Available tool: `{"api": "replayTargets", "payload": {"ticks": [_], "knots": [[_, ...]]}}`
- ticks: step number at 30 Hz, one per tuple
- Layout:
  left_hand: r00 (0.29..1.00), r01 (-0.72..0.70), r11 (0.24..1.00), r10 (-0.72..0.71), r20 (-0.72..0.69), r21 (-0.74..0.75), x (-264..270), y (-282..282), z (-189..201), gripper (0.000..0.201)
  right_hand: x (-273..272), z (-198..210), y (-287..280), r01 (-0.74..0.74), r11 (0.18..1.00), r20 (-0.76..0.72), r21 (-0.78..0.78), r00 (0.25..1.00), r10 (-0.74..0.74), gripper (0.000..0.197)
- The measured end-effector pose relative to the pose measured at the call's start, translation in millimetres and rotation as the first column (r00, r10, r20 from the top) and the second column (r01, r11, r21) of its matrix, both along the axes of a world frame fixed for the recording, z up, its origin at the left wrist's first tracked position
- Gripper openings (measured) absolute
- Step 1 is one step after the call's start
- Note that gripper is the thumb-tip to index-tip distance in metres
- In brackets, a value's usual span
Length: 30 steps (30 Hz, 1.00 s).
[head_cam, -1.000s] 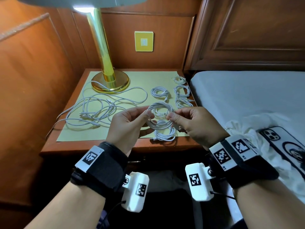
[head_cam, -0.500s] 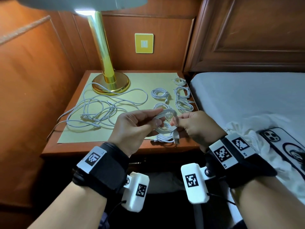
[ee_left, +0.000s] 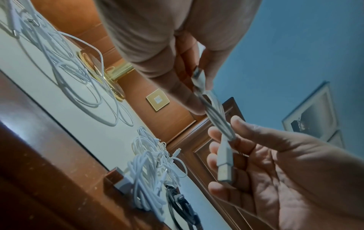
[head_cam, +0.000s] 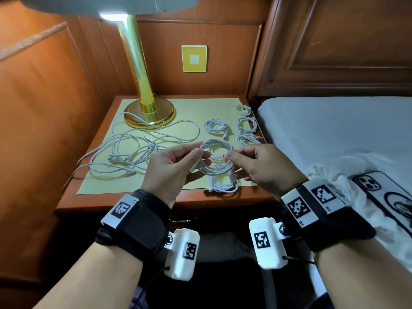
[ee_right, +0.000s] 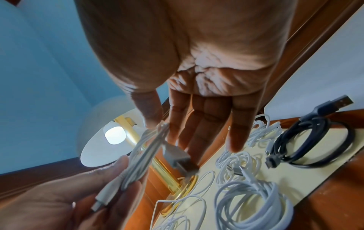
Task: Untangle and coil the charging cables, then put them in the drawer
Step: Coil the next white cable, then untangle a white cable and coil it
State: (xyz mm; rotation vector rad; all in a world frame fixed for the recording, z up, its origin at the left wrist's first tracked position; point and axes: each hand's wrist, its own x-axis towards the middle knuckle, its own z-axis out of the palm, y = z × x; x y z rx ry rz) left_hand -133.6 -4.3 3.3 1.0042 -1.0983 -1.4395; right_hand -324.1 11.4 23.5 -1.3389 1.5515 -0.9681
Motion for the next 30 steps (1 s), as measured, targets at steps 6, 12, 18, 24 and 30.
{"api": "replayTargets", "payload": {"ticks": [6,12,18,24,30], "knots": [[0.998,0.03,1.0,-0.029,0.051,-0.005,4.2,-4.2,-3.8,0.016,2.0,3.5,-4.9,0.005,0.998,-0.054,-0.061,0.999,-0.008,0.018],[1.0,0.016,0.996,-0.014,-0.023,0.083,4.1,-28.6,3.0,0.019,3.5,12.1,-36.2,-0.015,1.0,-0.138,-0.006,0.99,0.014,0.014],[0.985,-0.156,0.983,0.162,-0.056,0.101,11.5,-85.4,-1.8,0.022,-11.0,29.4,-128.0,0.136,0.989,-0.115,0.063,0.985,-0.128,0.025],[0.974,-0.226,0.97,0.225,0.021,0.092,9.8,-133.9,-15.0,0.024,-18.7,33.7,-221.0,0.26,0.94,-0.162,0.221,0.96,-0.227,0.023],[0.962,-0.263,0.953,0.271,-0.036,0.149,1.4,-168.6,-15.3,0.023,-19.1,6.9,-279.2,0.246,0.884,-0.083,0.398,0.969,-0.233,0.019]]}}
